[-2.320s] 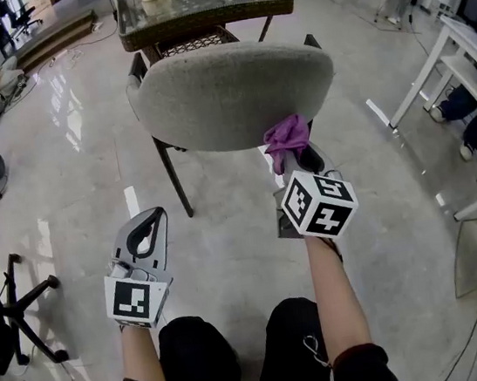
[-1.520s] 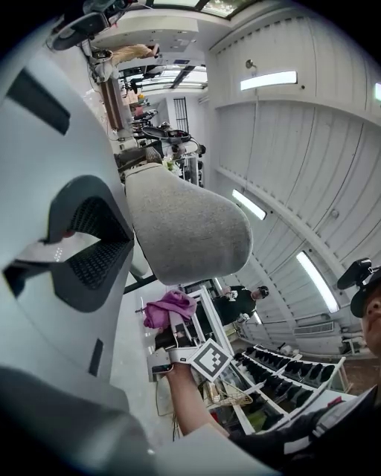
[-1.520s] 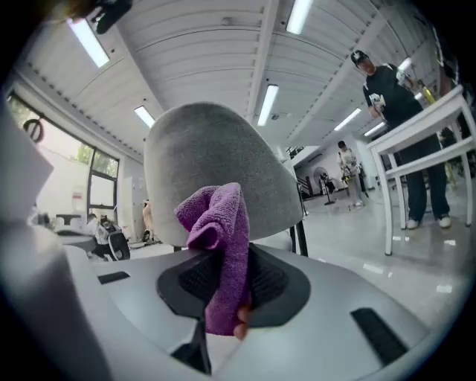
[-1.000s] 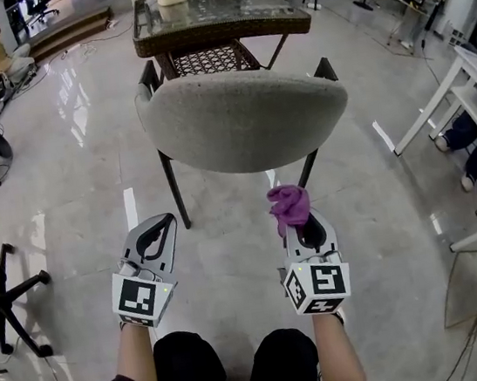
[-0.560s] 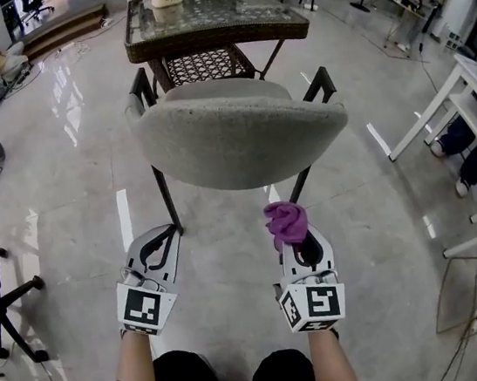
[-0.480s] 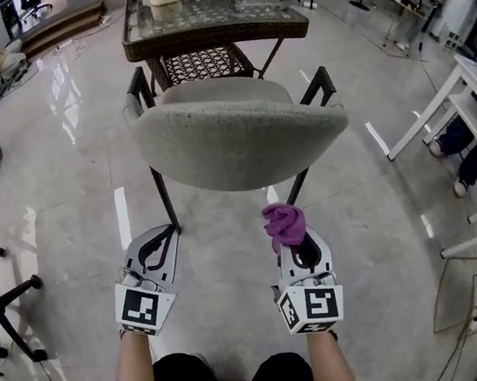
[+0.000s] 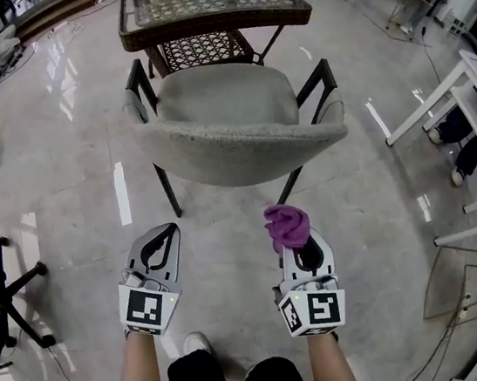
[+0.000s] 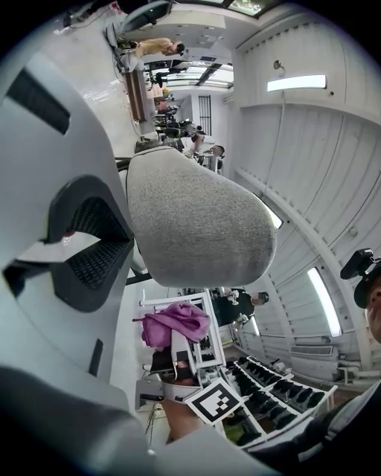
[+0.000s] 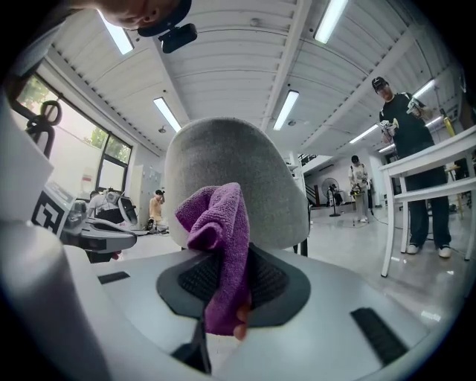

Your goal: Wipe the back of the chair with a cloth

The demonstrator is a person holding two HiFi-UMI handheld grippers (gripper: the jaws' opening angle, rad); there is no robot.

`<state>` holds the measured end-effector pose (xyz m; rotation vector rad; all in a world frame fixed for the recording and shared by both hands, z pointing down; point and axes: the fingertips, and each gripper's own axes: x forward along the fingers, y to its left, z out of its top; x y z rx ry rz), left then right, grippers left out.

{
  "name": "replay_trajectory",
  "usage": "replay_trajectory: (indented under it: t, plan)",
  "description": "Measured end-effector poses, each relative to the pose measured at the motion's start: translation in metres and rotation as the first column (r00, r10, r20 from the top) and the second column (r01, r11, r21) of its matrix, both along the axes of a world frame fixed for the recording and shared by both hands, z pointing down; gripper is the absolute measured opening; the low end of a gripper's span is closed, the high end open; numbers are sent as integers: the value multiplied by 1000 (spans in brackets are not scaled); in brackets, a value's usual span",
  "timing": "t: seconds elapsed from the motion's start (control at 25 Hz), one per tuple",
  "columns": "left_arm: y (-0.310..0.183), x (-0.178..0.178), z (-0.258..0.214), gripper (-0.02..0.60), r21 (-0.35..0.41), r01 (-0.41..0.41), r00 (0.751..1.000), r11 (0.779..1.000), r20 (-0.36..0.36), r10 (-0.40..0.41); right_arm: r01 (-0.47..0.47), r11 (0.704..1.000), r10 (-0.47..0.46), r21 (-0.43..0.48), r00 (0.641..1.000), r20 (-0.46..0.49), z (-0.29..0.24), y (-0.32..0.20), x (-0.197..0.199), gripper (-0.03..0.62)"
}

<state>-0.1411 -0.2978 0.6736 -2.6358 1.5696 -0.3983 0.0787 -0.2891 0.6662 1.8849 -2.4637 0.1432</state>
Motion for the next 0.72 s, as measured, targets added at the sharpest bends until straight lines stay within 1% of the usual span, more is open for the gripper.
replay_trajectory:
  t: [0.08, 0.24, 0.36, 0.44, 0.52, 0.72]
  plan:
    - [7, -2, -9, 9, -59, 15, 1000, 998, -16, -16, -11, 1000, 12, -28, 1000, 14, -9, 5, -3, 92]
    - [20, -14, -33, 9, -60, 24, 1000, 998, 4, -24, -19, 997, 21, -74, 1000, 17, -35, 20, -10, 92]
    - [32, -18, -65, 9, -93, 40, 999, 995, -8, -41, -34, 995, 38, -97, 999, 38, -64, 28, -7, 92]
    - [36, -24, -86, 9, -100, 51, 998, 994, -19, -53, -47, 994, 54, -97, 997, 64, -87, 30, -7, 92]
    - [38, -33, -107, 9, -88, 66, 997, 994, -30, -69, -55, 993, 63, -106, 995, 80, -107, 32, -10, 92]
    - [42, -44, -166, 9, -96, 89, 994, 991, -48, -94, -51, 992, 56, -112, 997, 50, -165, 36, -16, 92]
